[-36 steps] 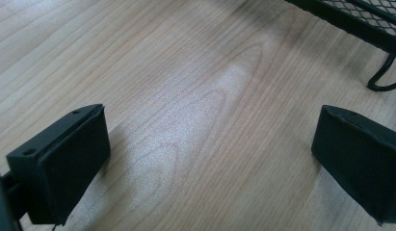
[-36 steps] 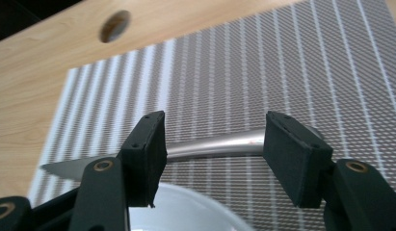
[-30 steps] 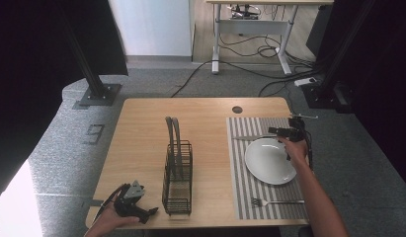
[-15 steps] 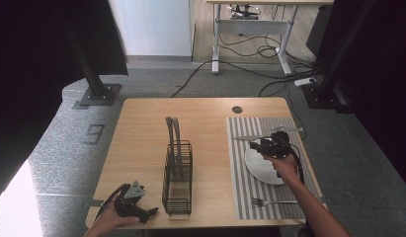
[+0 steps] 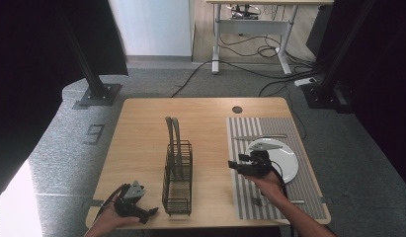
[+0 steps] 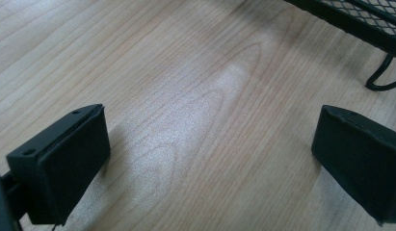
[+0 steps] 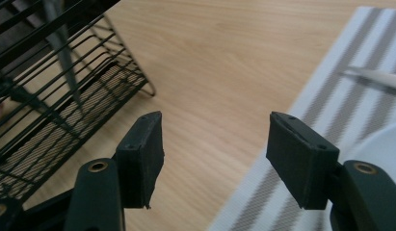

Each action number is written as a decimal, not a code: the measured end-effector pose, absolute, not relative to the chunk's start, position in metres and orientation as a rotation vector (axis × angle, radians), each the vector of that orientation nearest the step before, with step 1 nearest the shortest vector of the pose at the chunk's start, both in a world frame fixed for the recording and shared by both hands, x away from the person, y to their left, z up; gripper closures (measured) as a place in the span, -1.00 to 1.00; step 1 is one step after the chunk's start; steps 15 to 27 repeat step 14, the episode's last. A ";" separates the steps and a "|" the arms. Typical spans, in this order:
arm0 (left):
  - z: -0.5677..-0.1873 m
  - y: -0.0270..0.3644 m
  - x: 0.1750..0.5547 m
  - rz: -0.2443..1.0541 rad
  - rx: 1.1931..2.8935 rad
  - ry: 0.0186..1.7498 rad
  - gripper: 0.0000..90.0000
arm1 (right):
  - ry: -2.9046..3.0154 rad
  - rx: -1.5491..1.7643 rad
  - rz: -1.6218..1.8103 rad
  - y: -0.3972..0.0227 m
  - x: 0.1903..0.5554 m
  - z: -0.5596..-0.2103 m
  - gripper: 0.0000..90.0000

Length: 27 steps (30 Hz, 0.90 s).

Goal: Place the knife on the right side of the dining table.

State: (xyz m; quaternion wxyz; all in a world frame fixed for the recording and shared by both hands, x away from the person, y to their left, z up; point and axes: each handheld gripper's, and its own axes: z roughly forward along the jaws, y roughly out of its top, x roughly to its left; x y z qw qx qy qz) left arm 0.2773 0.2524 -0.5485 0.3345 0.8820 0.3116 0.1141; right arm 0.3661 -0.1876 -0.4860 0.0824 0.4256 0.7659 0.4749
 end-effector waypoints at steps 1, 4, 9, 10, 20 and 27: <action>-0.548 0.252 0.277 0.298 2.302 0.813 -1.00 | 2.291 1.262 1.424 -0.182 0.364 -0.487 -0.17; -0.549 0.252 0.277 0.299 2.302 0.814 -1.00 | 2.299 1.246 1.431 -0.174 0.360 -0.488 -0.17; -0.549 0.252 0.277 0.298 2.302 0.814 -1.00 | 2.311 1.235 1.418 -0.169 0.358 -0.491 -0.17; -0.549 0.252 0.277 0.298 2.302 0.813 -1.00 | 2.312 1.235 1.416 -0.170 0.358 -0.491 -0.17; -0.549 0.252 0.277 0.297 2.303 0.811 -1.00 | 2.315 1.262 1.419 -0.171 0.358 -0.495 -0.18; -0.549 0.252 0.277 0.297 2.303 0.811 -1.00 | 2.315 1.262 1.419 -0.171 0.358 -0.495 -0.18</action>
